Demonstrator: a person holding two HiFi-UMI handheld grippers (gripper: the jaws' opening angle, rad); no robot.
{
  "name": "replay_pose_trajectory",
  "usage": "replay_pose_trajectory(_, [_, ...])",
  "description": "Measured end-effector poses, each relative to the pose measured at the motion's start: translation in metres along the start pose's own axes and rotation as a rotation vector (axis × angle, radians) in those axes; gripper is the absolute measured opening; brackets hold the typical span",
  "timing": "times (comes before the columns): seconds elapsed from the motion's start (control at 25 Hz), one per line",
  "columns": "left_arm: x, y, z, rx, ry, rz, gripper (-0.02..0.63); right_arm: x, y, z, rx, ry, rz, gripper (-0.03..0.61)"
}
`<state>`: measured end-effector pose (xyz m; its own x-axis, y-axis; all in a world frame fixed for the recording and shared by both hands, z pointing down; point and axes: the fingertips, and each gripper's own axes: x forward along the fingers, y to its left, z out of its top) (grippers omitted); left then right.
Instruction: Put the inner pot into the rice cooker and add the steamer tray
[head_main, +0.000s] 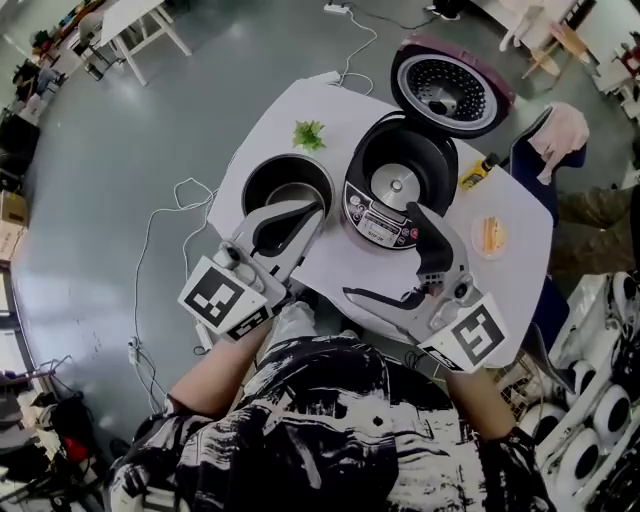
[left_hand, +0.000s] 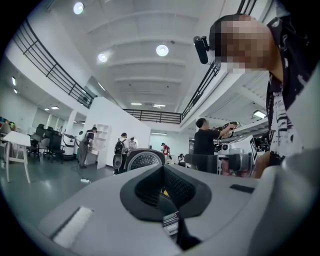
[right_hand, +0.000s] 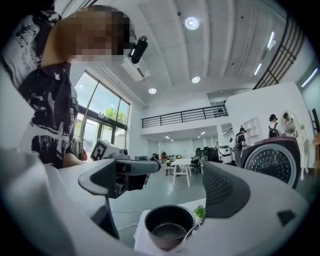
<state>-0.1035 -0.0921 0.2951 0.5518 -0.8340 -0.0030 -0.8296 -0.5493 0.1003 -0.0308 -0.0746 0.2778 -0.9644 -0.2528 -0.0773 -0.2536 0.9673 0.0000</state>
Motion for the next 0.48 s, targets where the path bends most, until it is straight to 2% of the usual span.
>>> replay_pose_trajectory(0.24, [0.008, 0.065, 0.014, -0.014, -0.028, -0.058, 0.005, 0.077, -0.041, -0.006, -0.112, 0.138, -0.017, 0.526])
replay_pose_trajectory(0.36, [0.000, 0.103, 0.010, -0.032, -0.035, -0.055, 0.005, 0.125, -0.058, -0.039, -0.141, 0.263, -0.004, 0.526])
replay_pose_trajectory(0.48, [-0.016, 0.141, 0.005, -0.058, -0.042, -0.031, 0.005, 0.174, -0.073, -0.086, -0.123, 0.363, 0.000, 0.526])
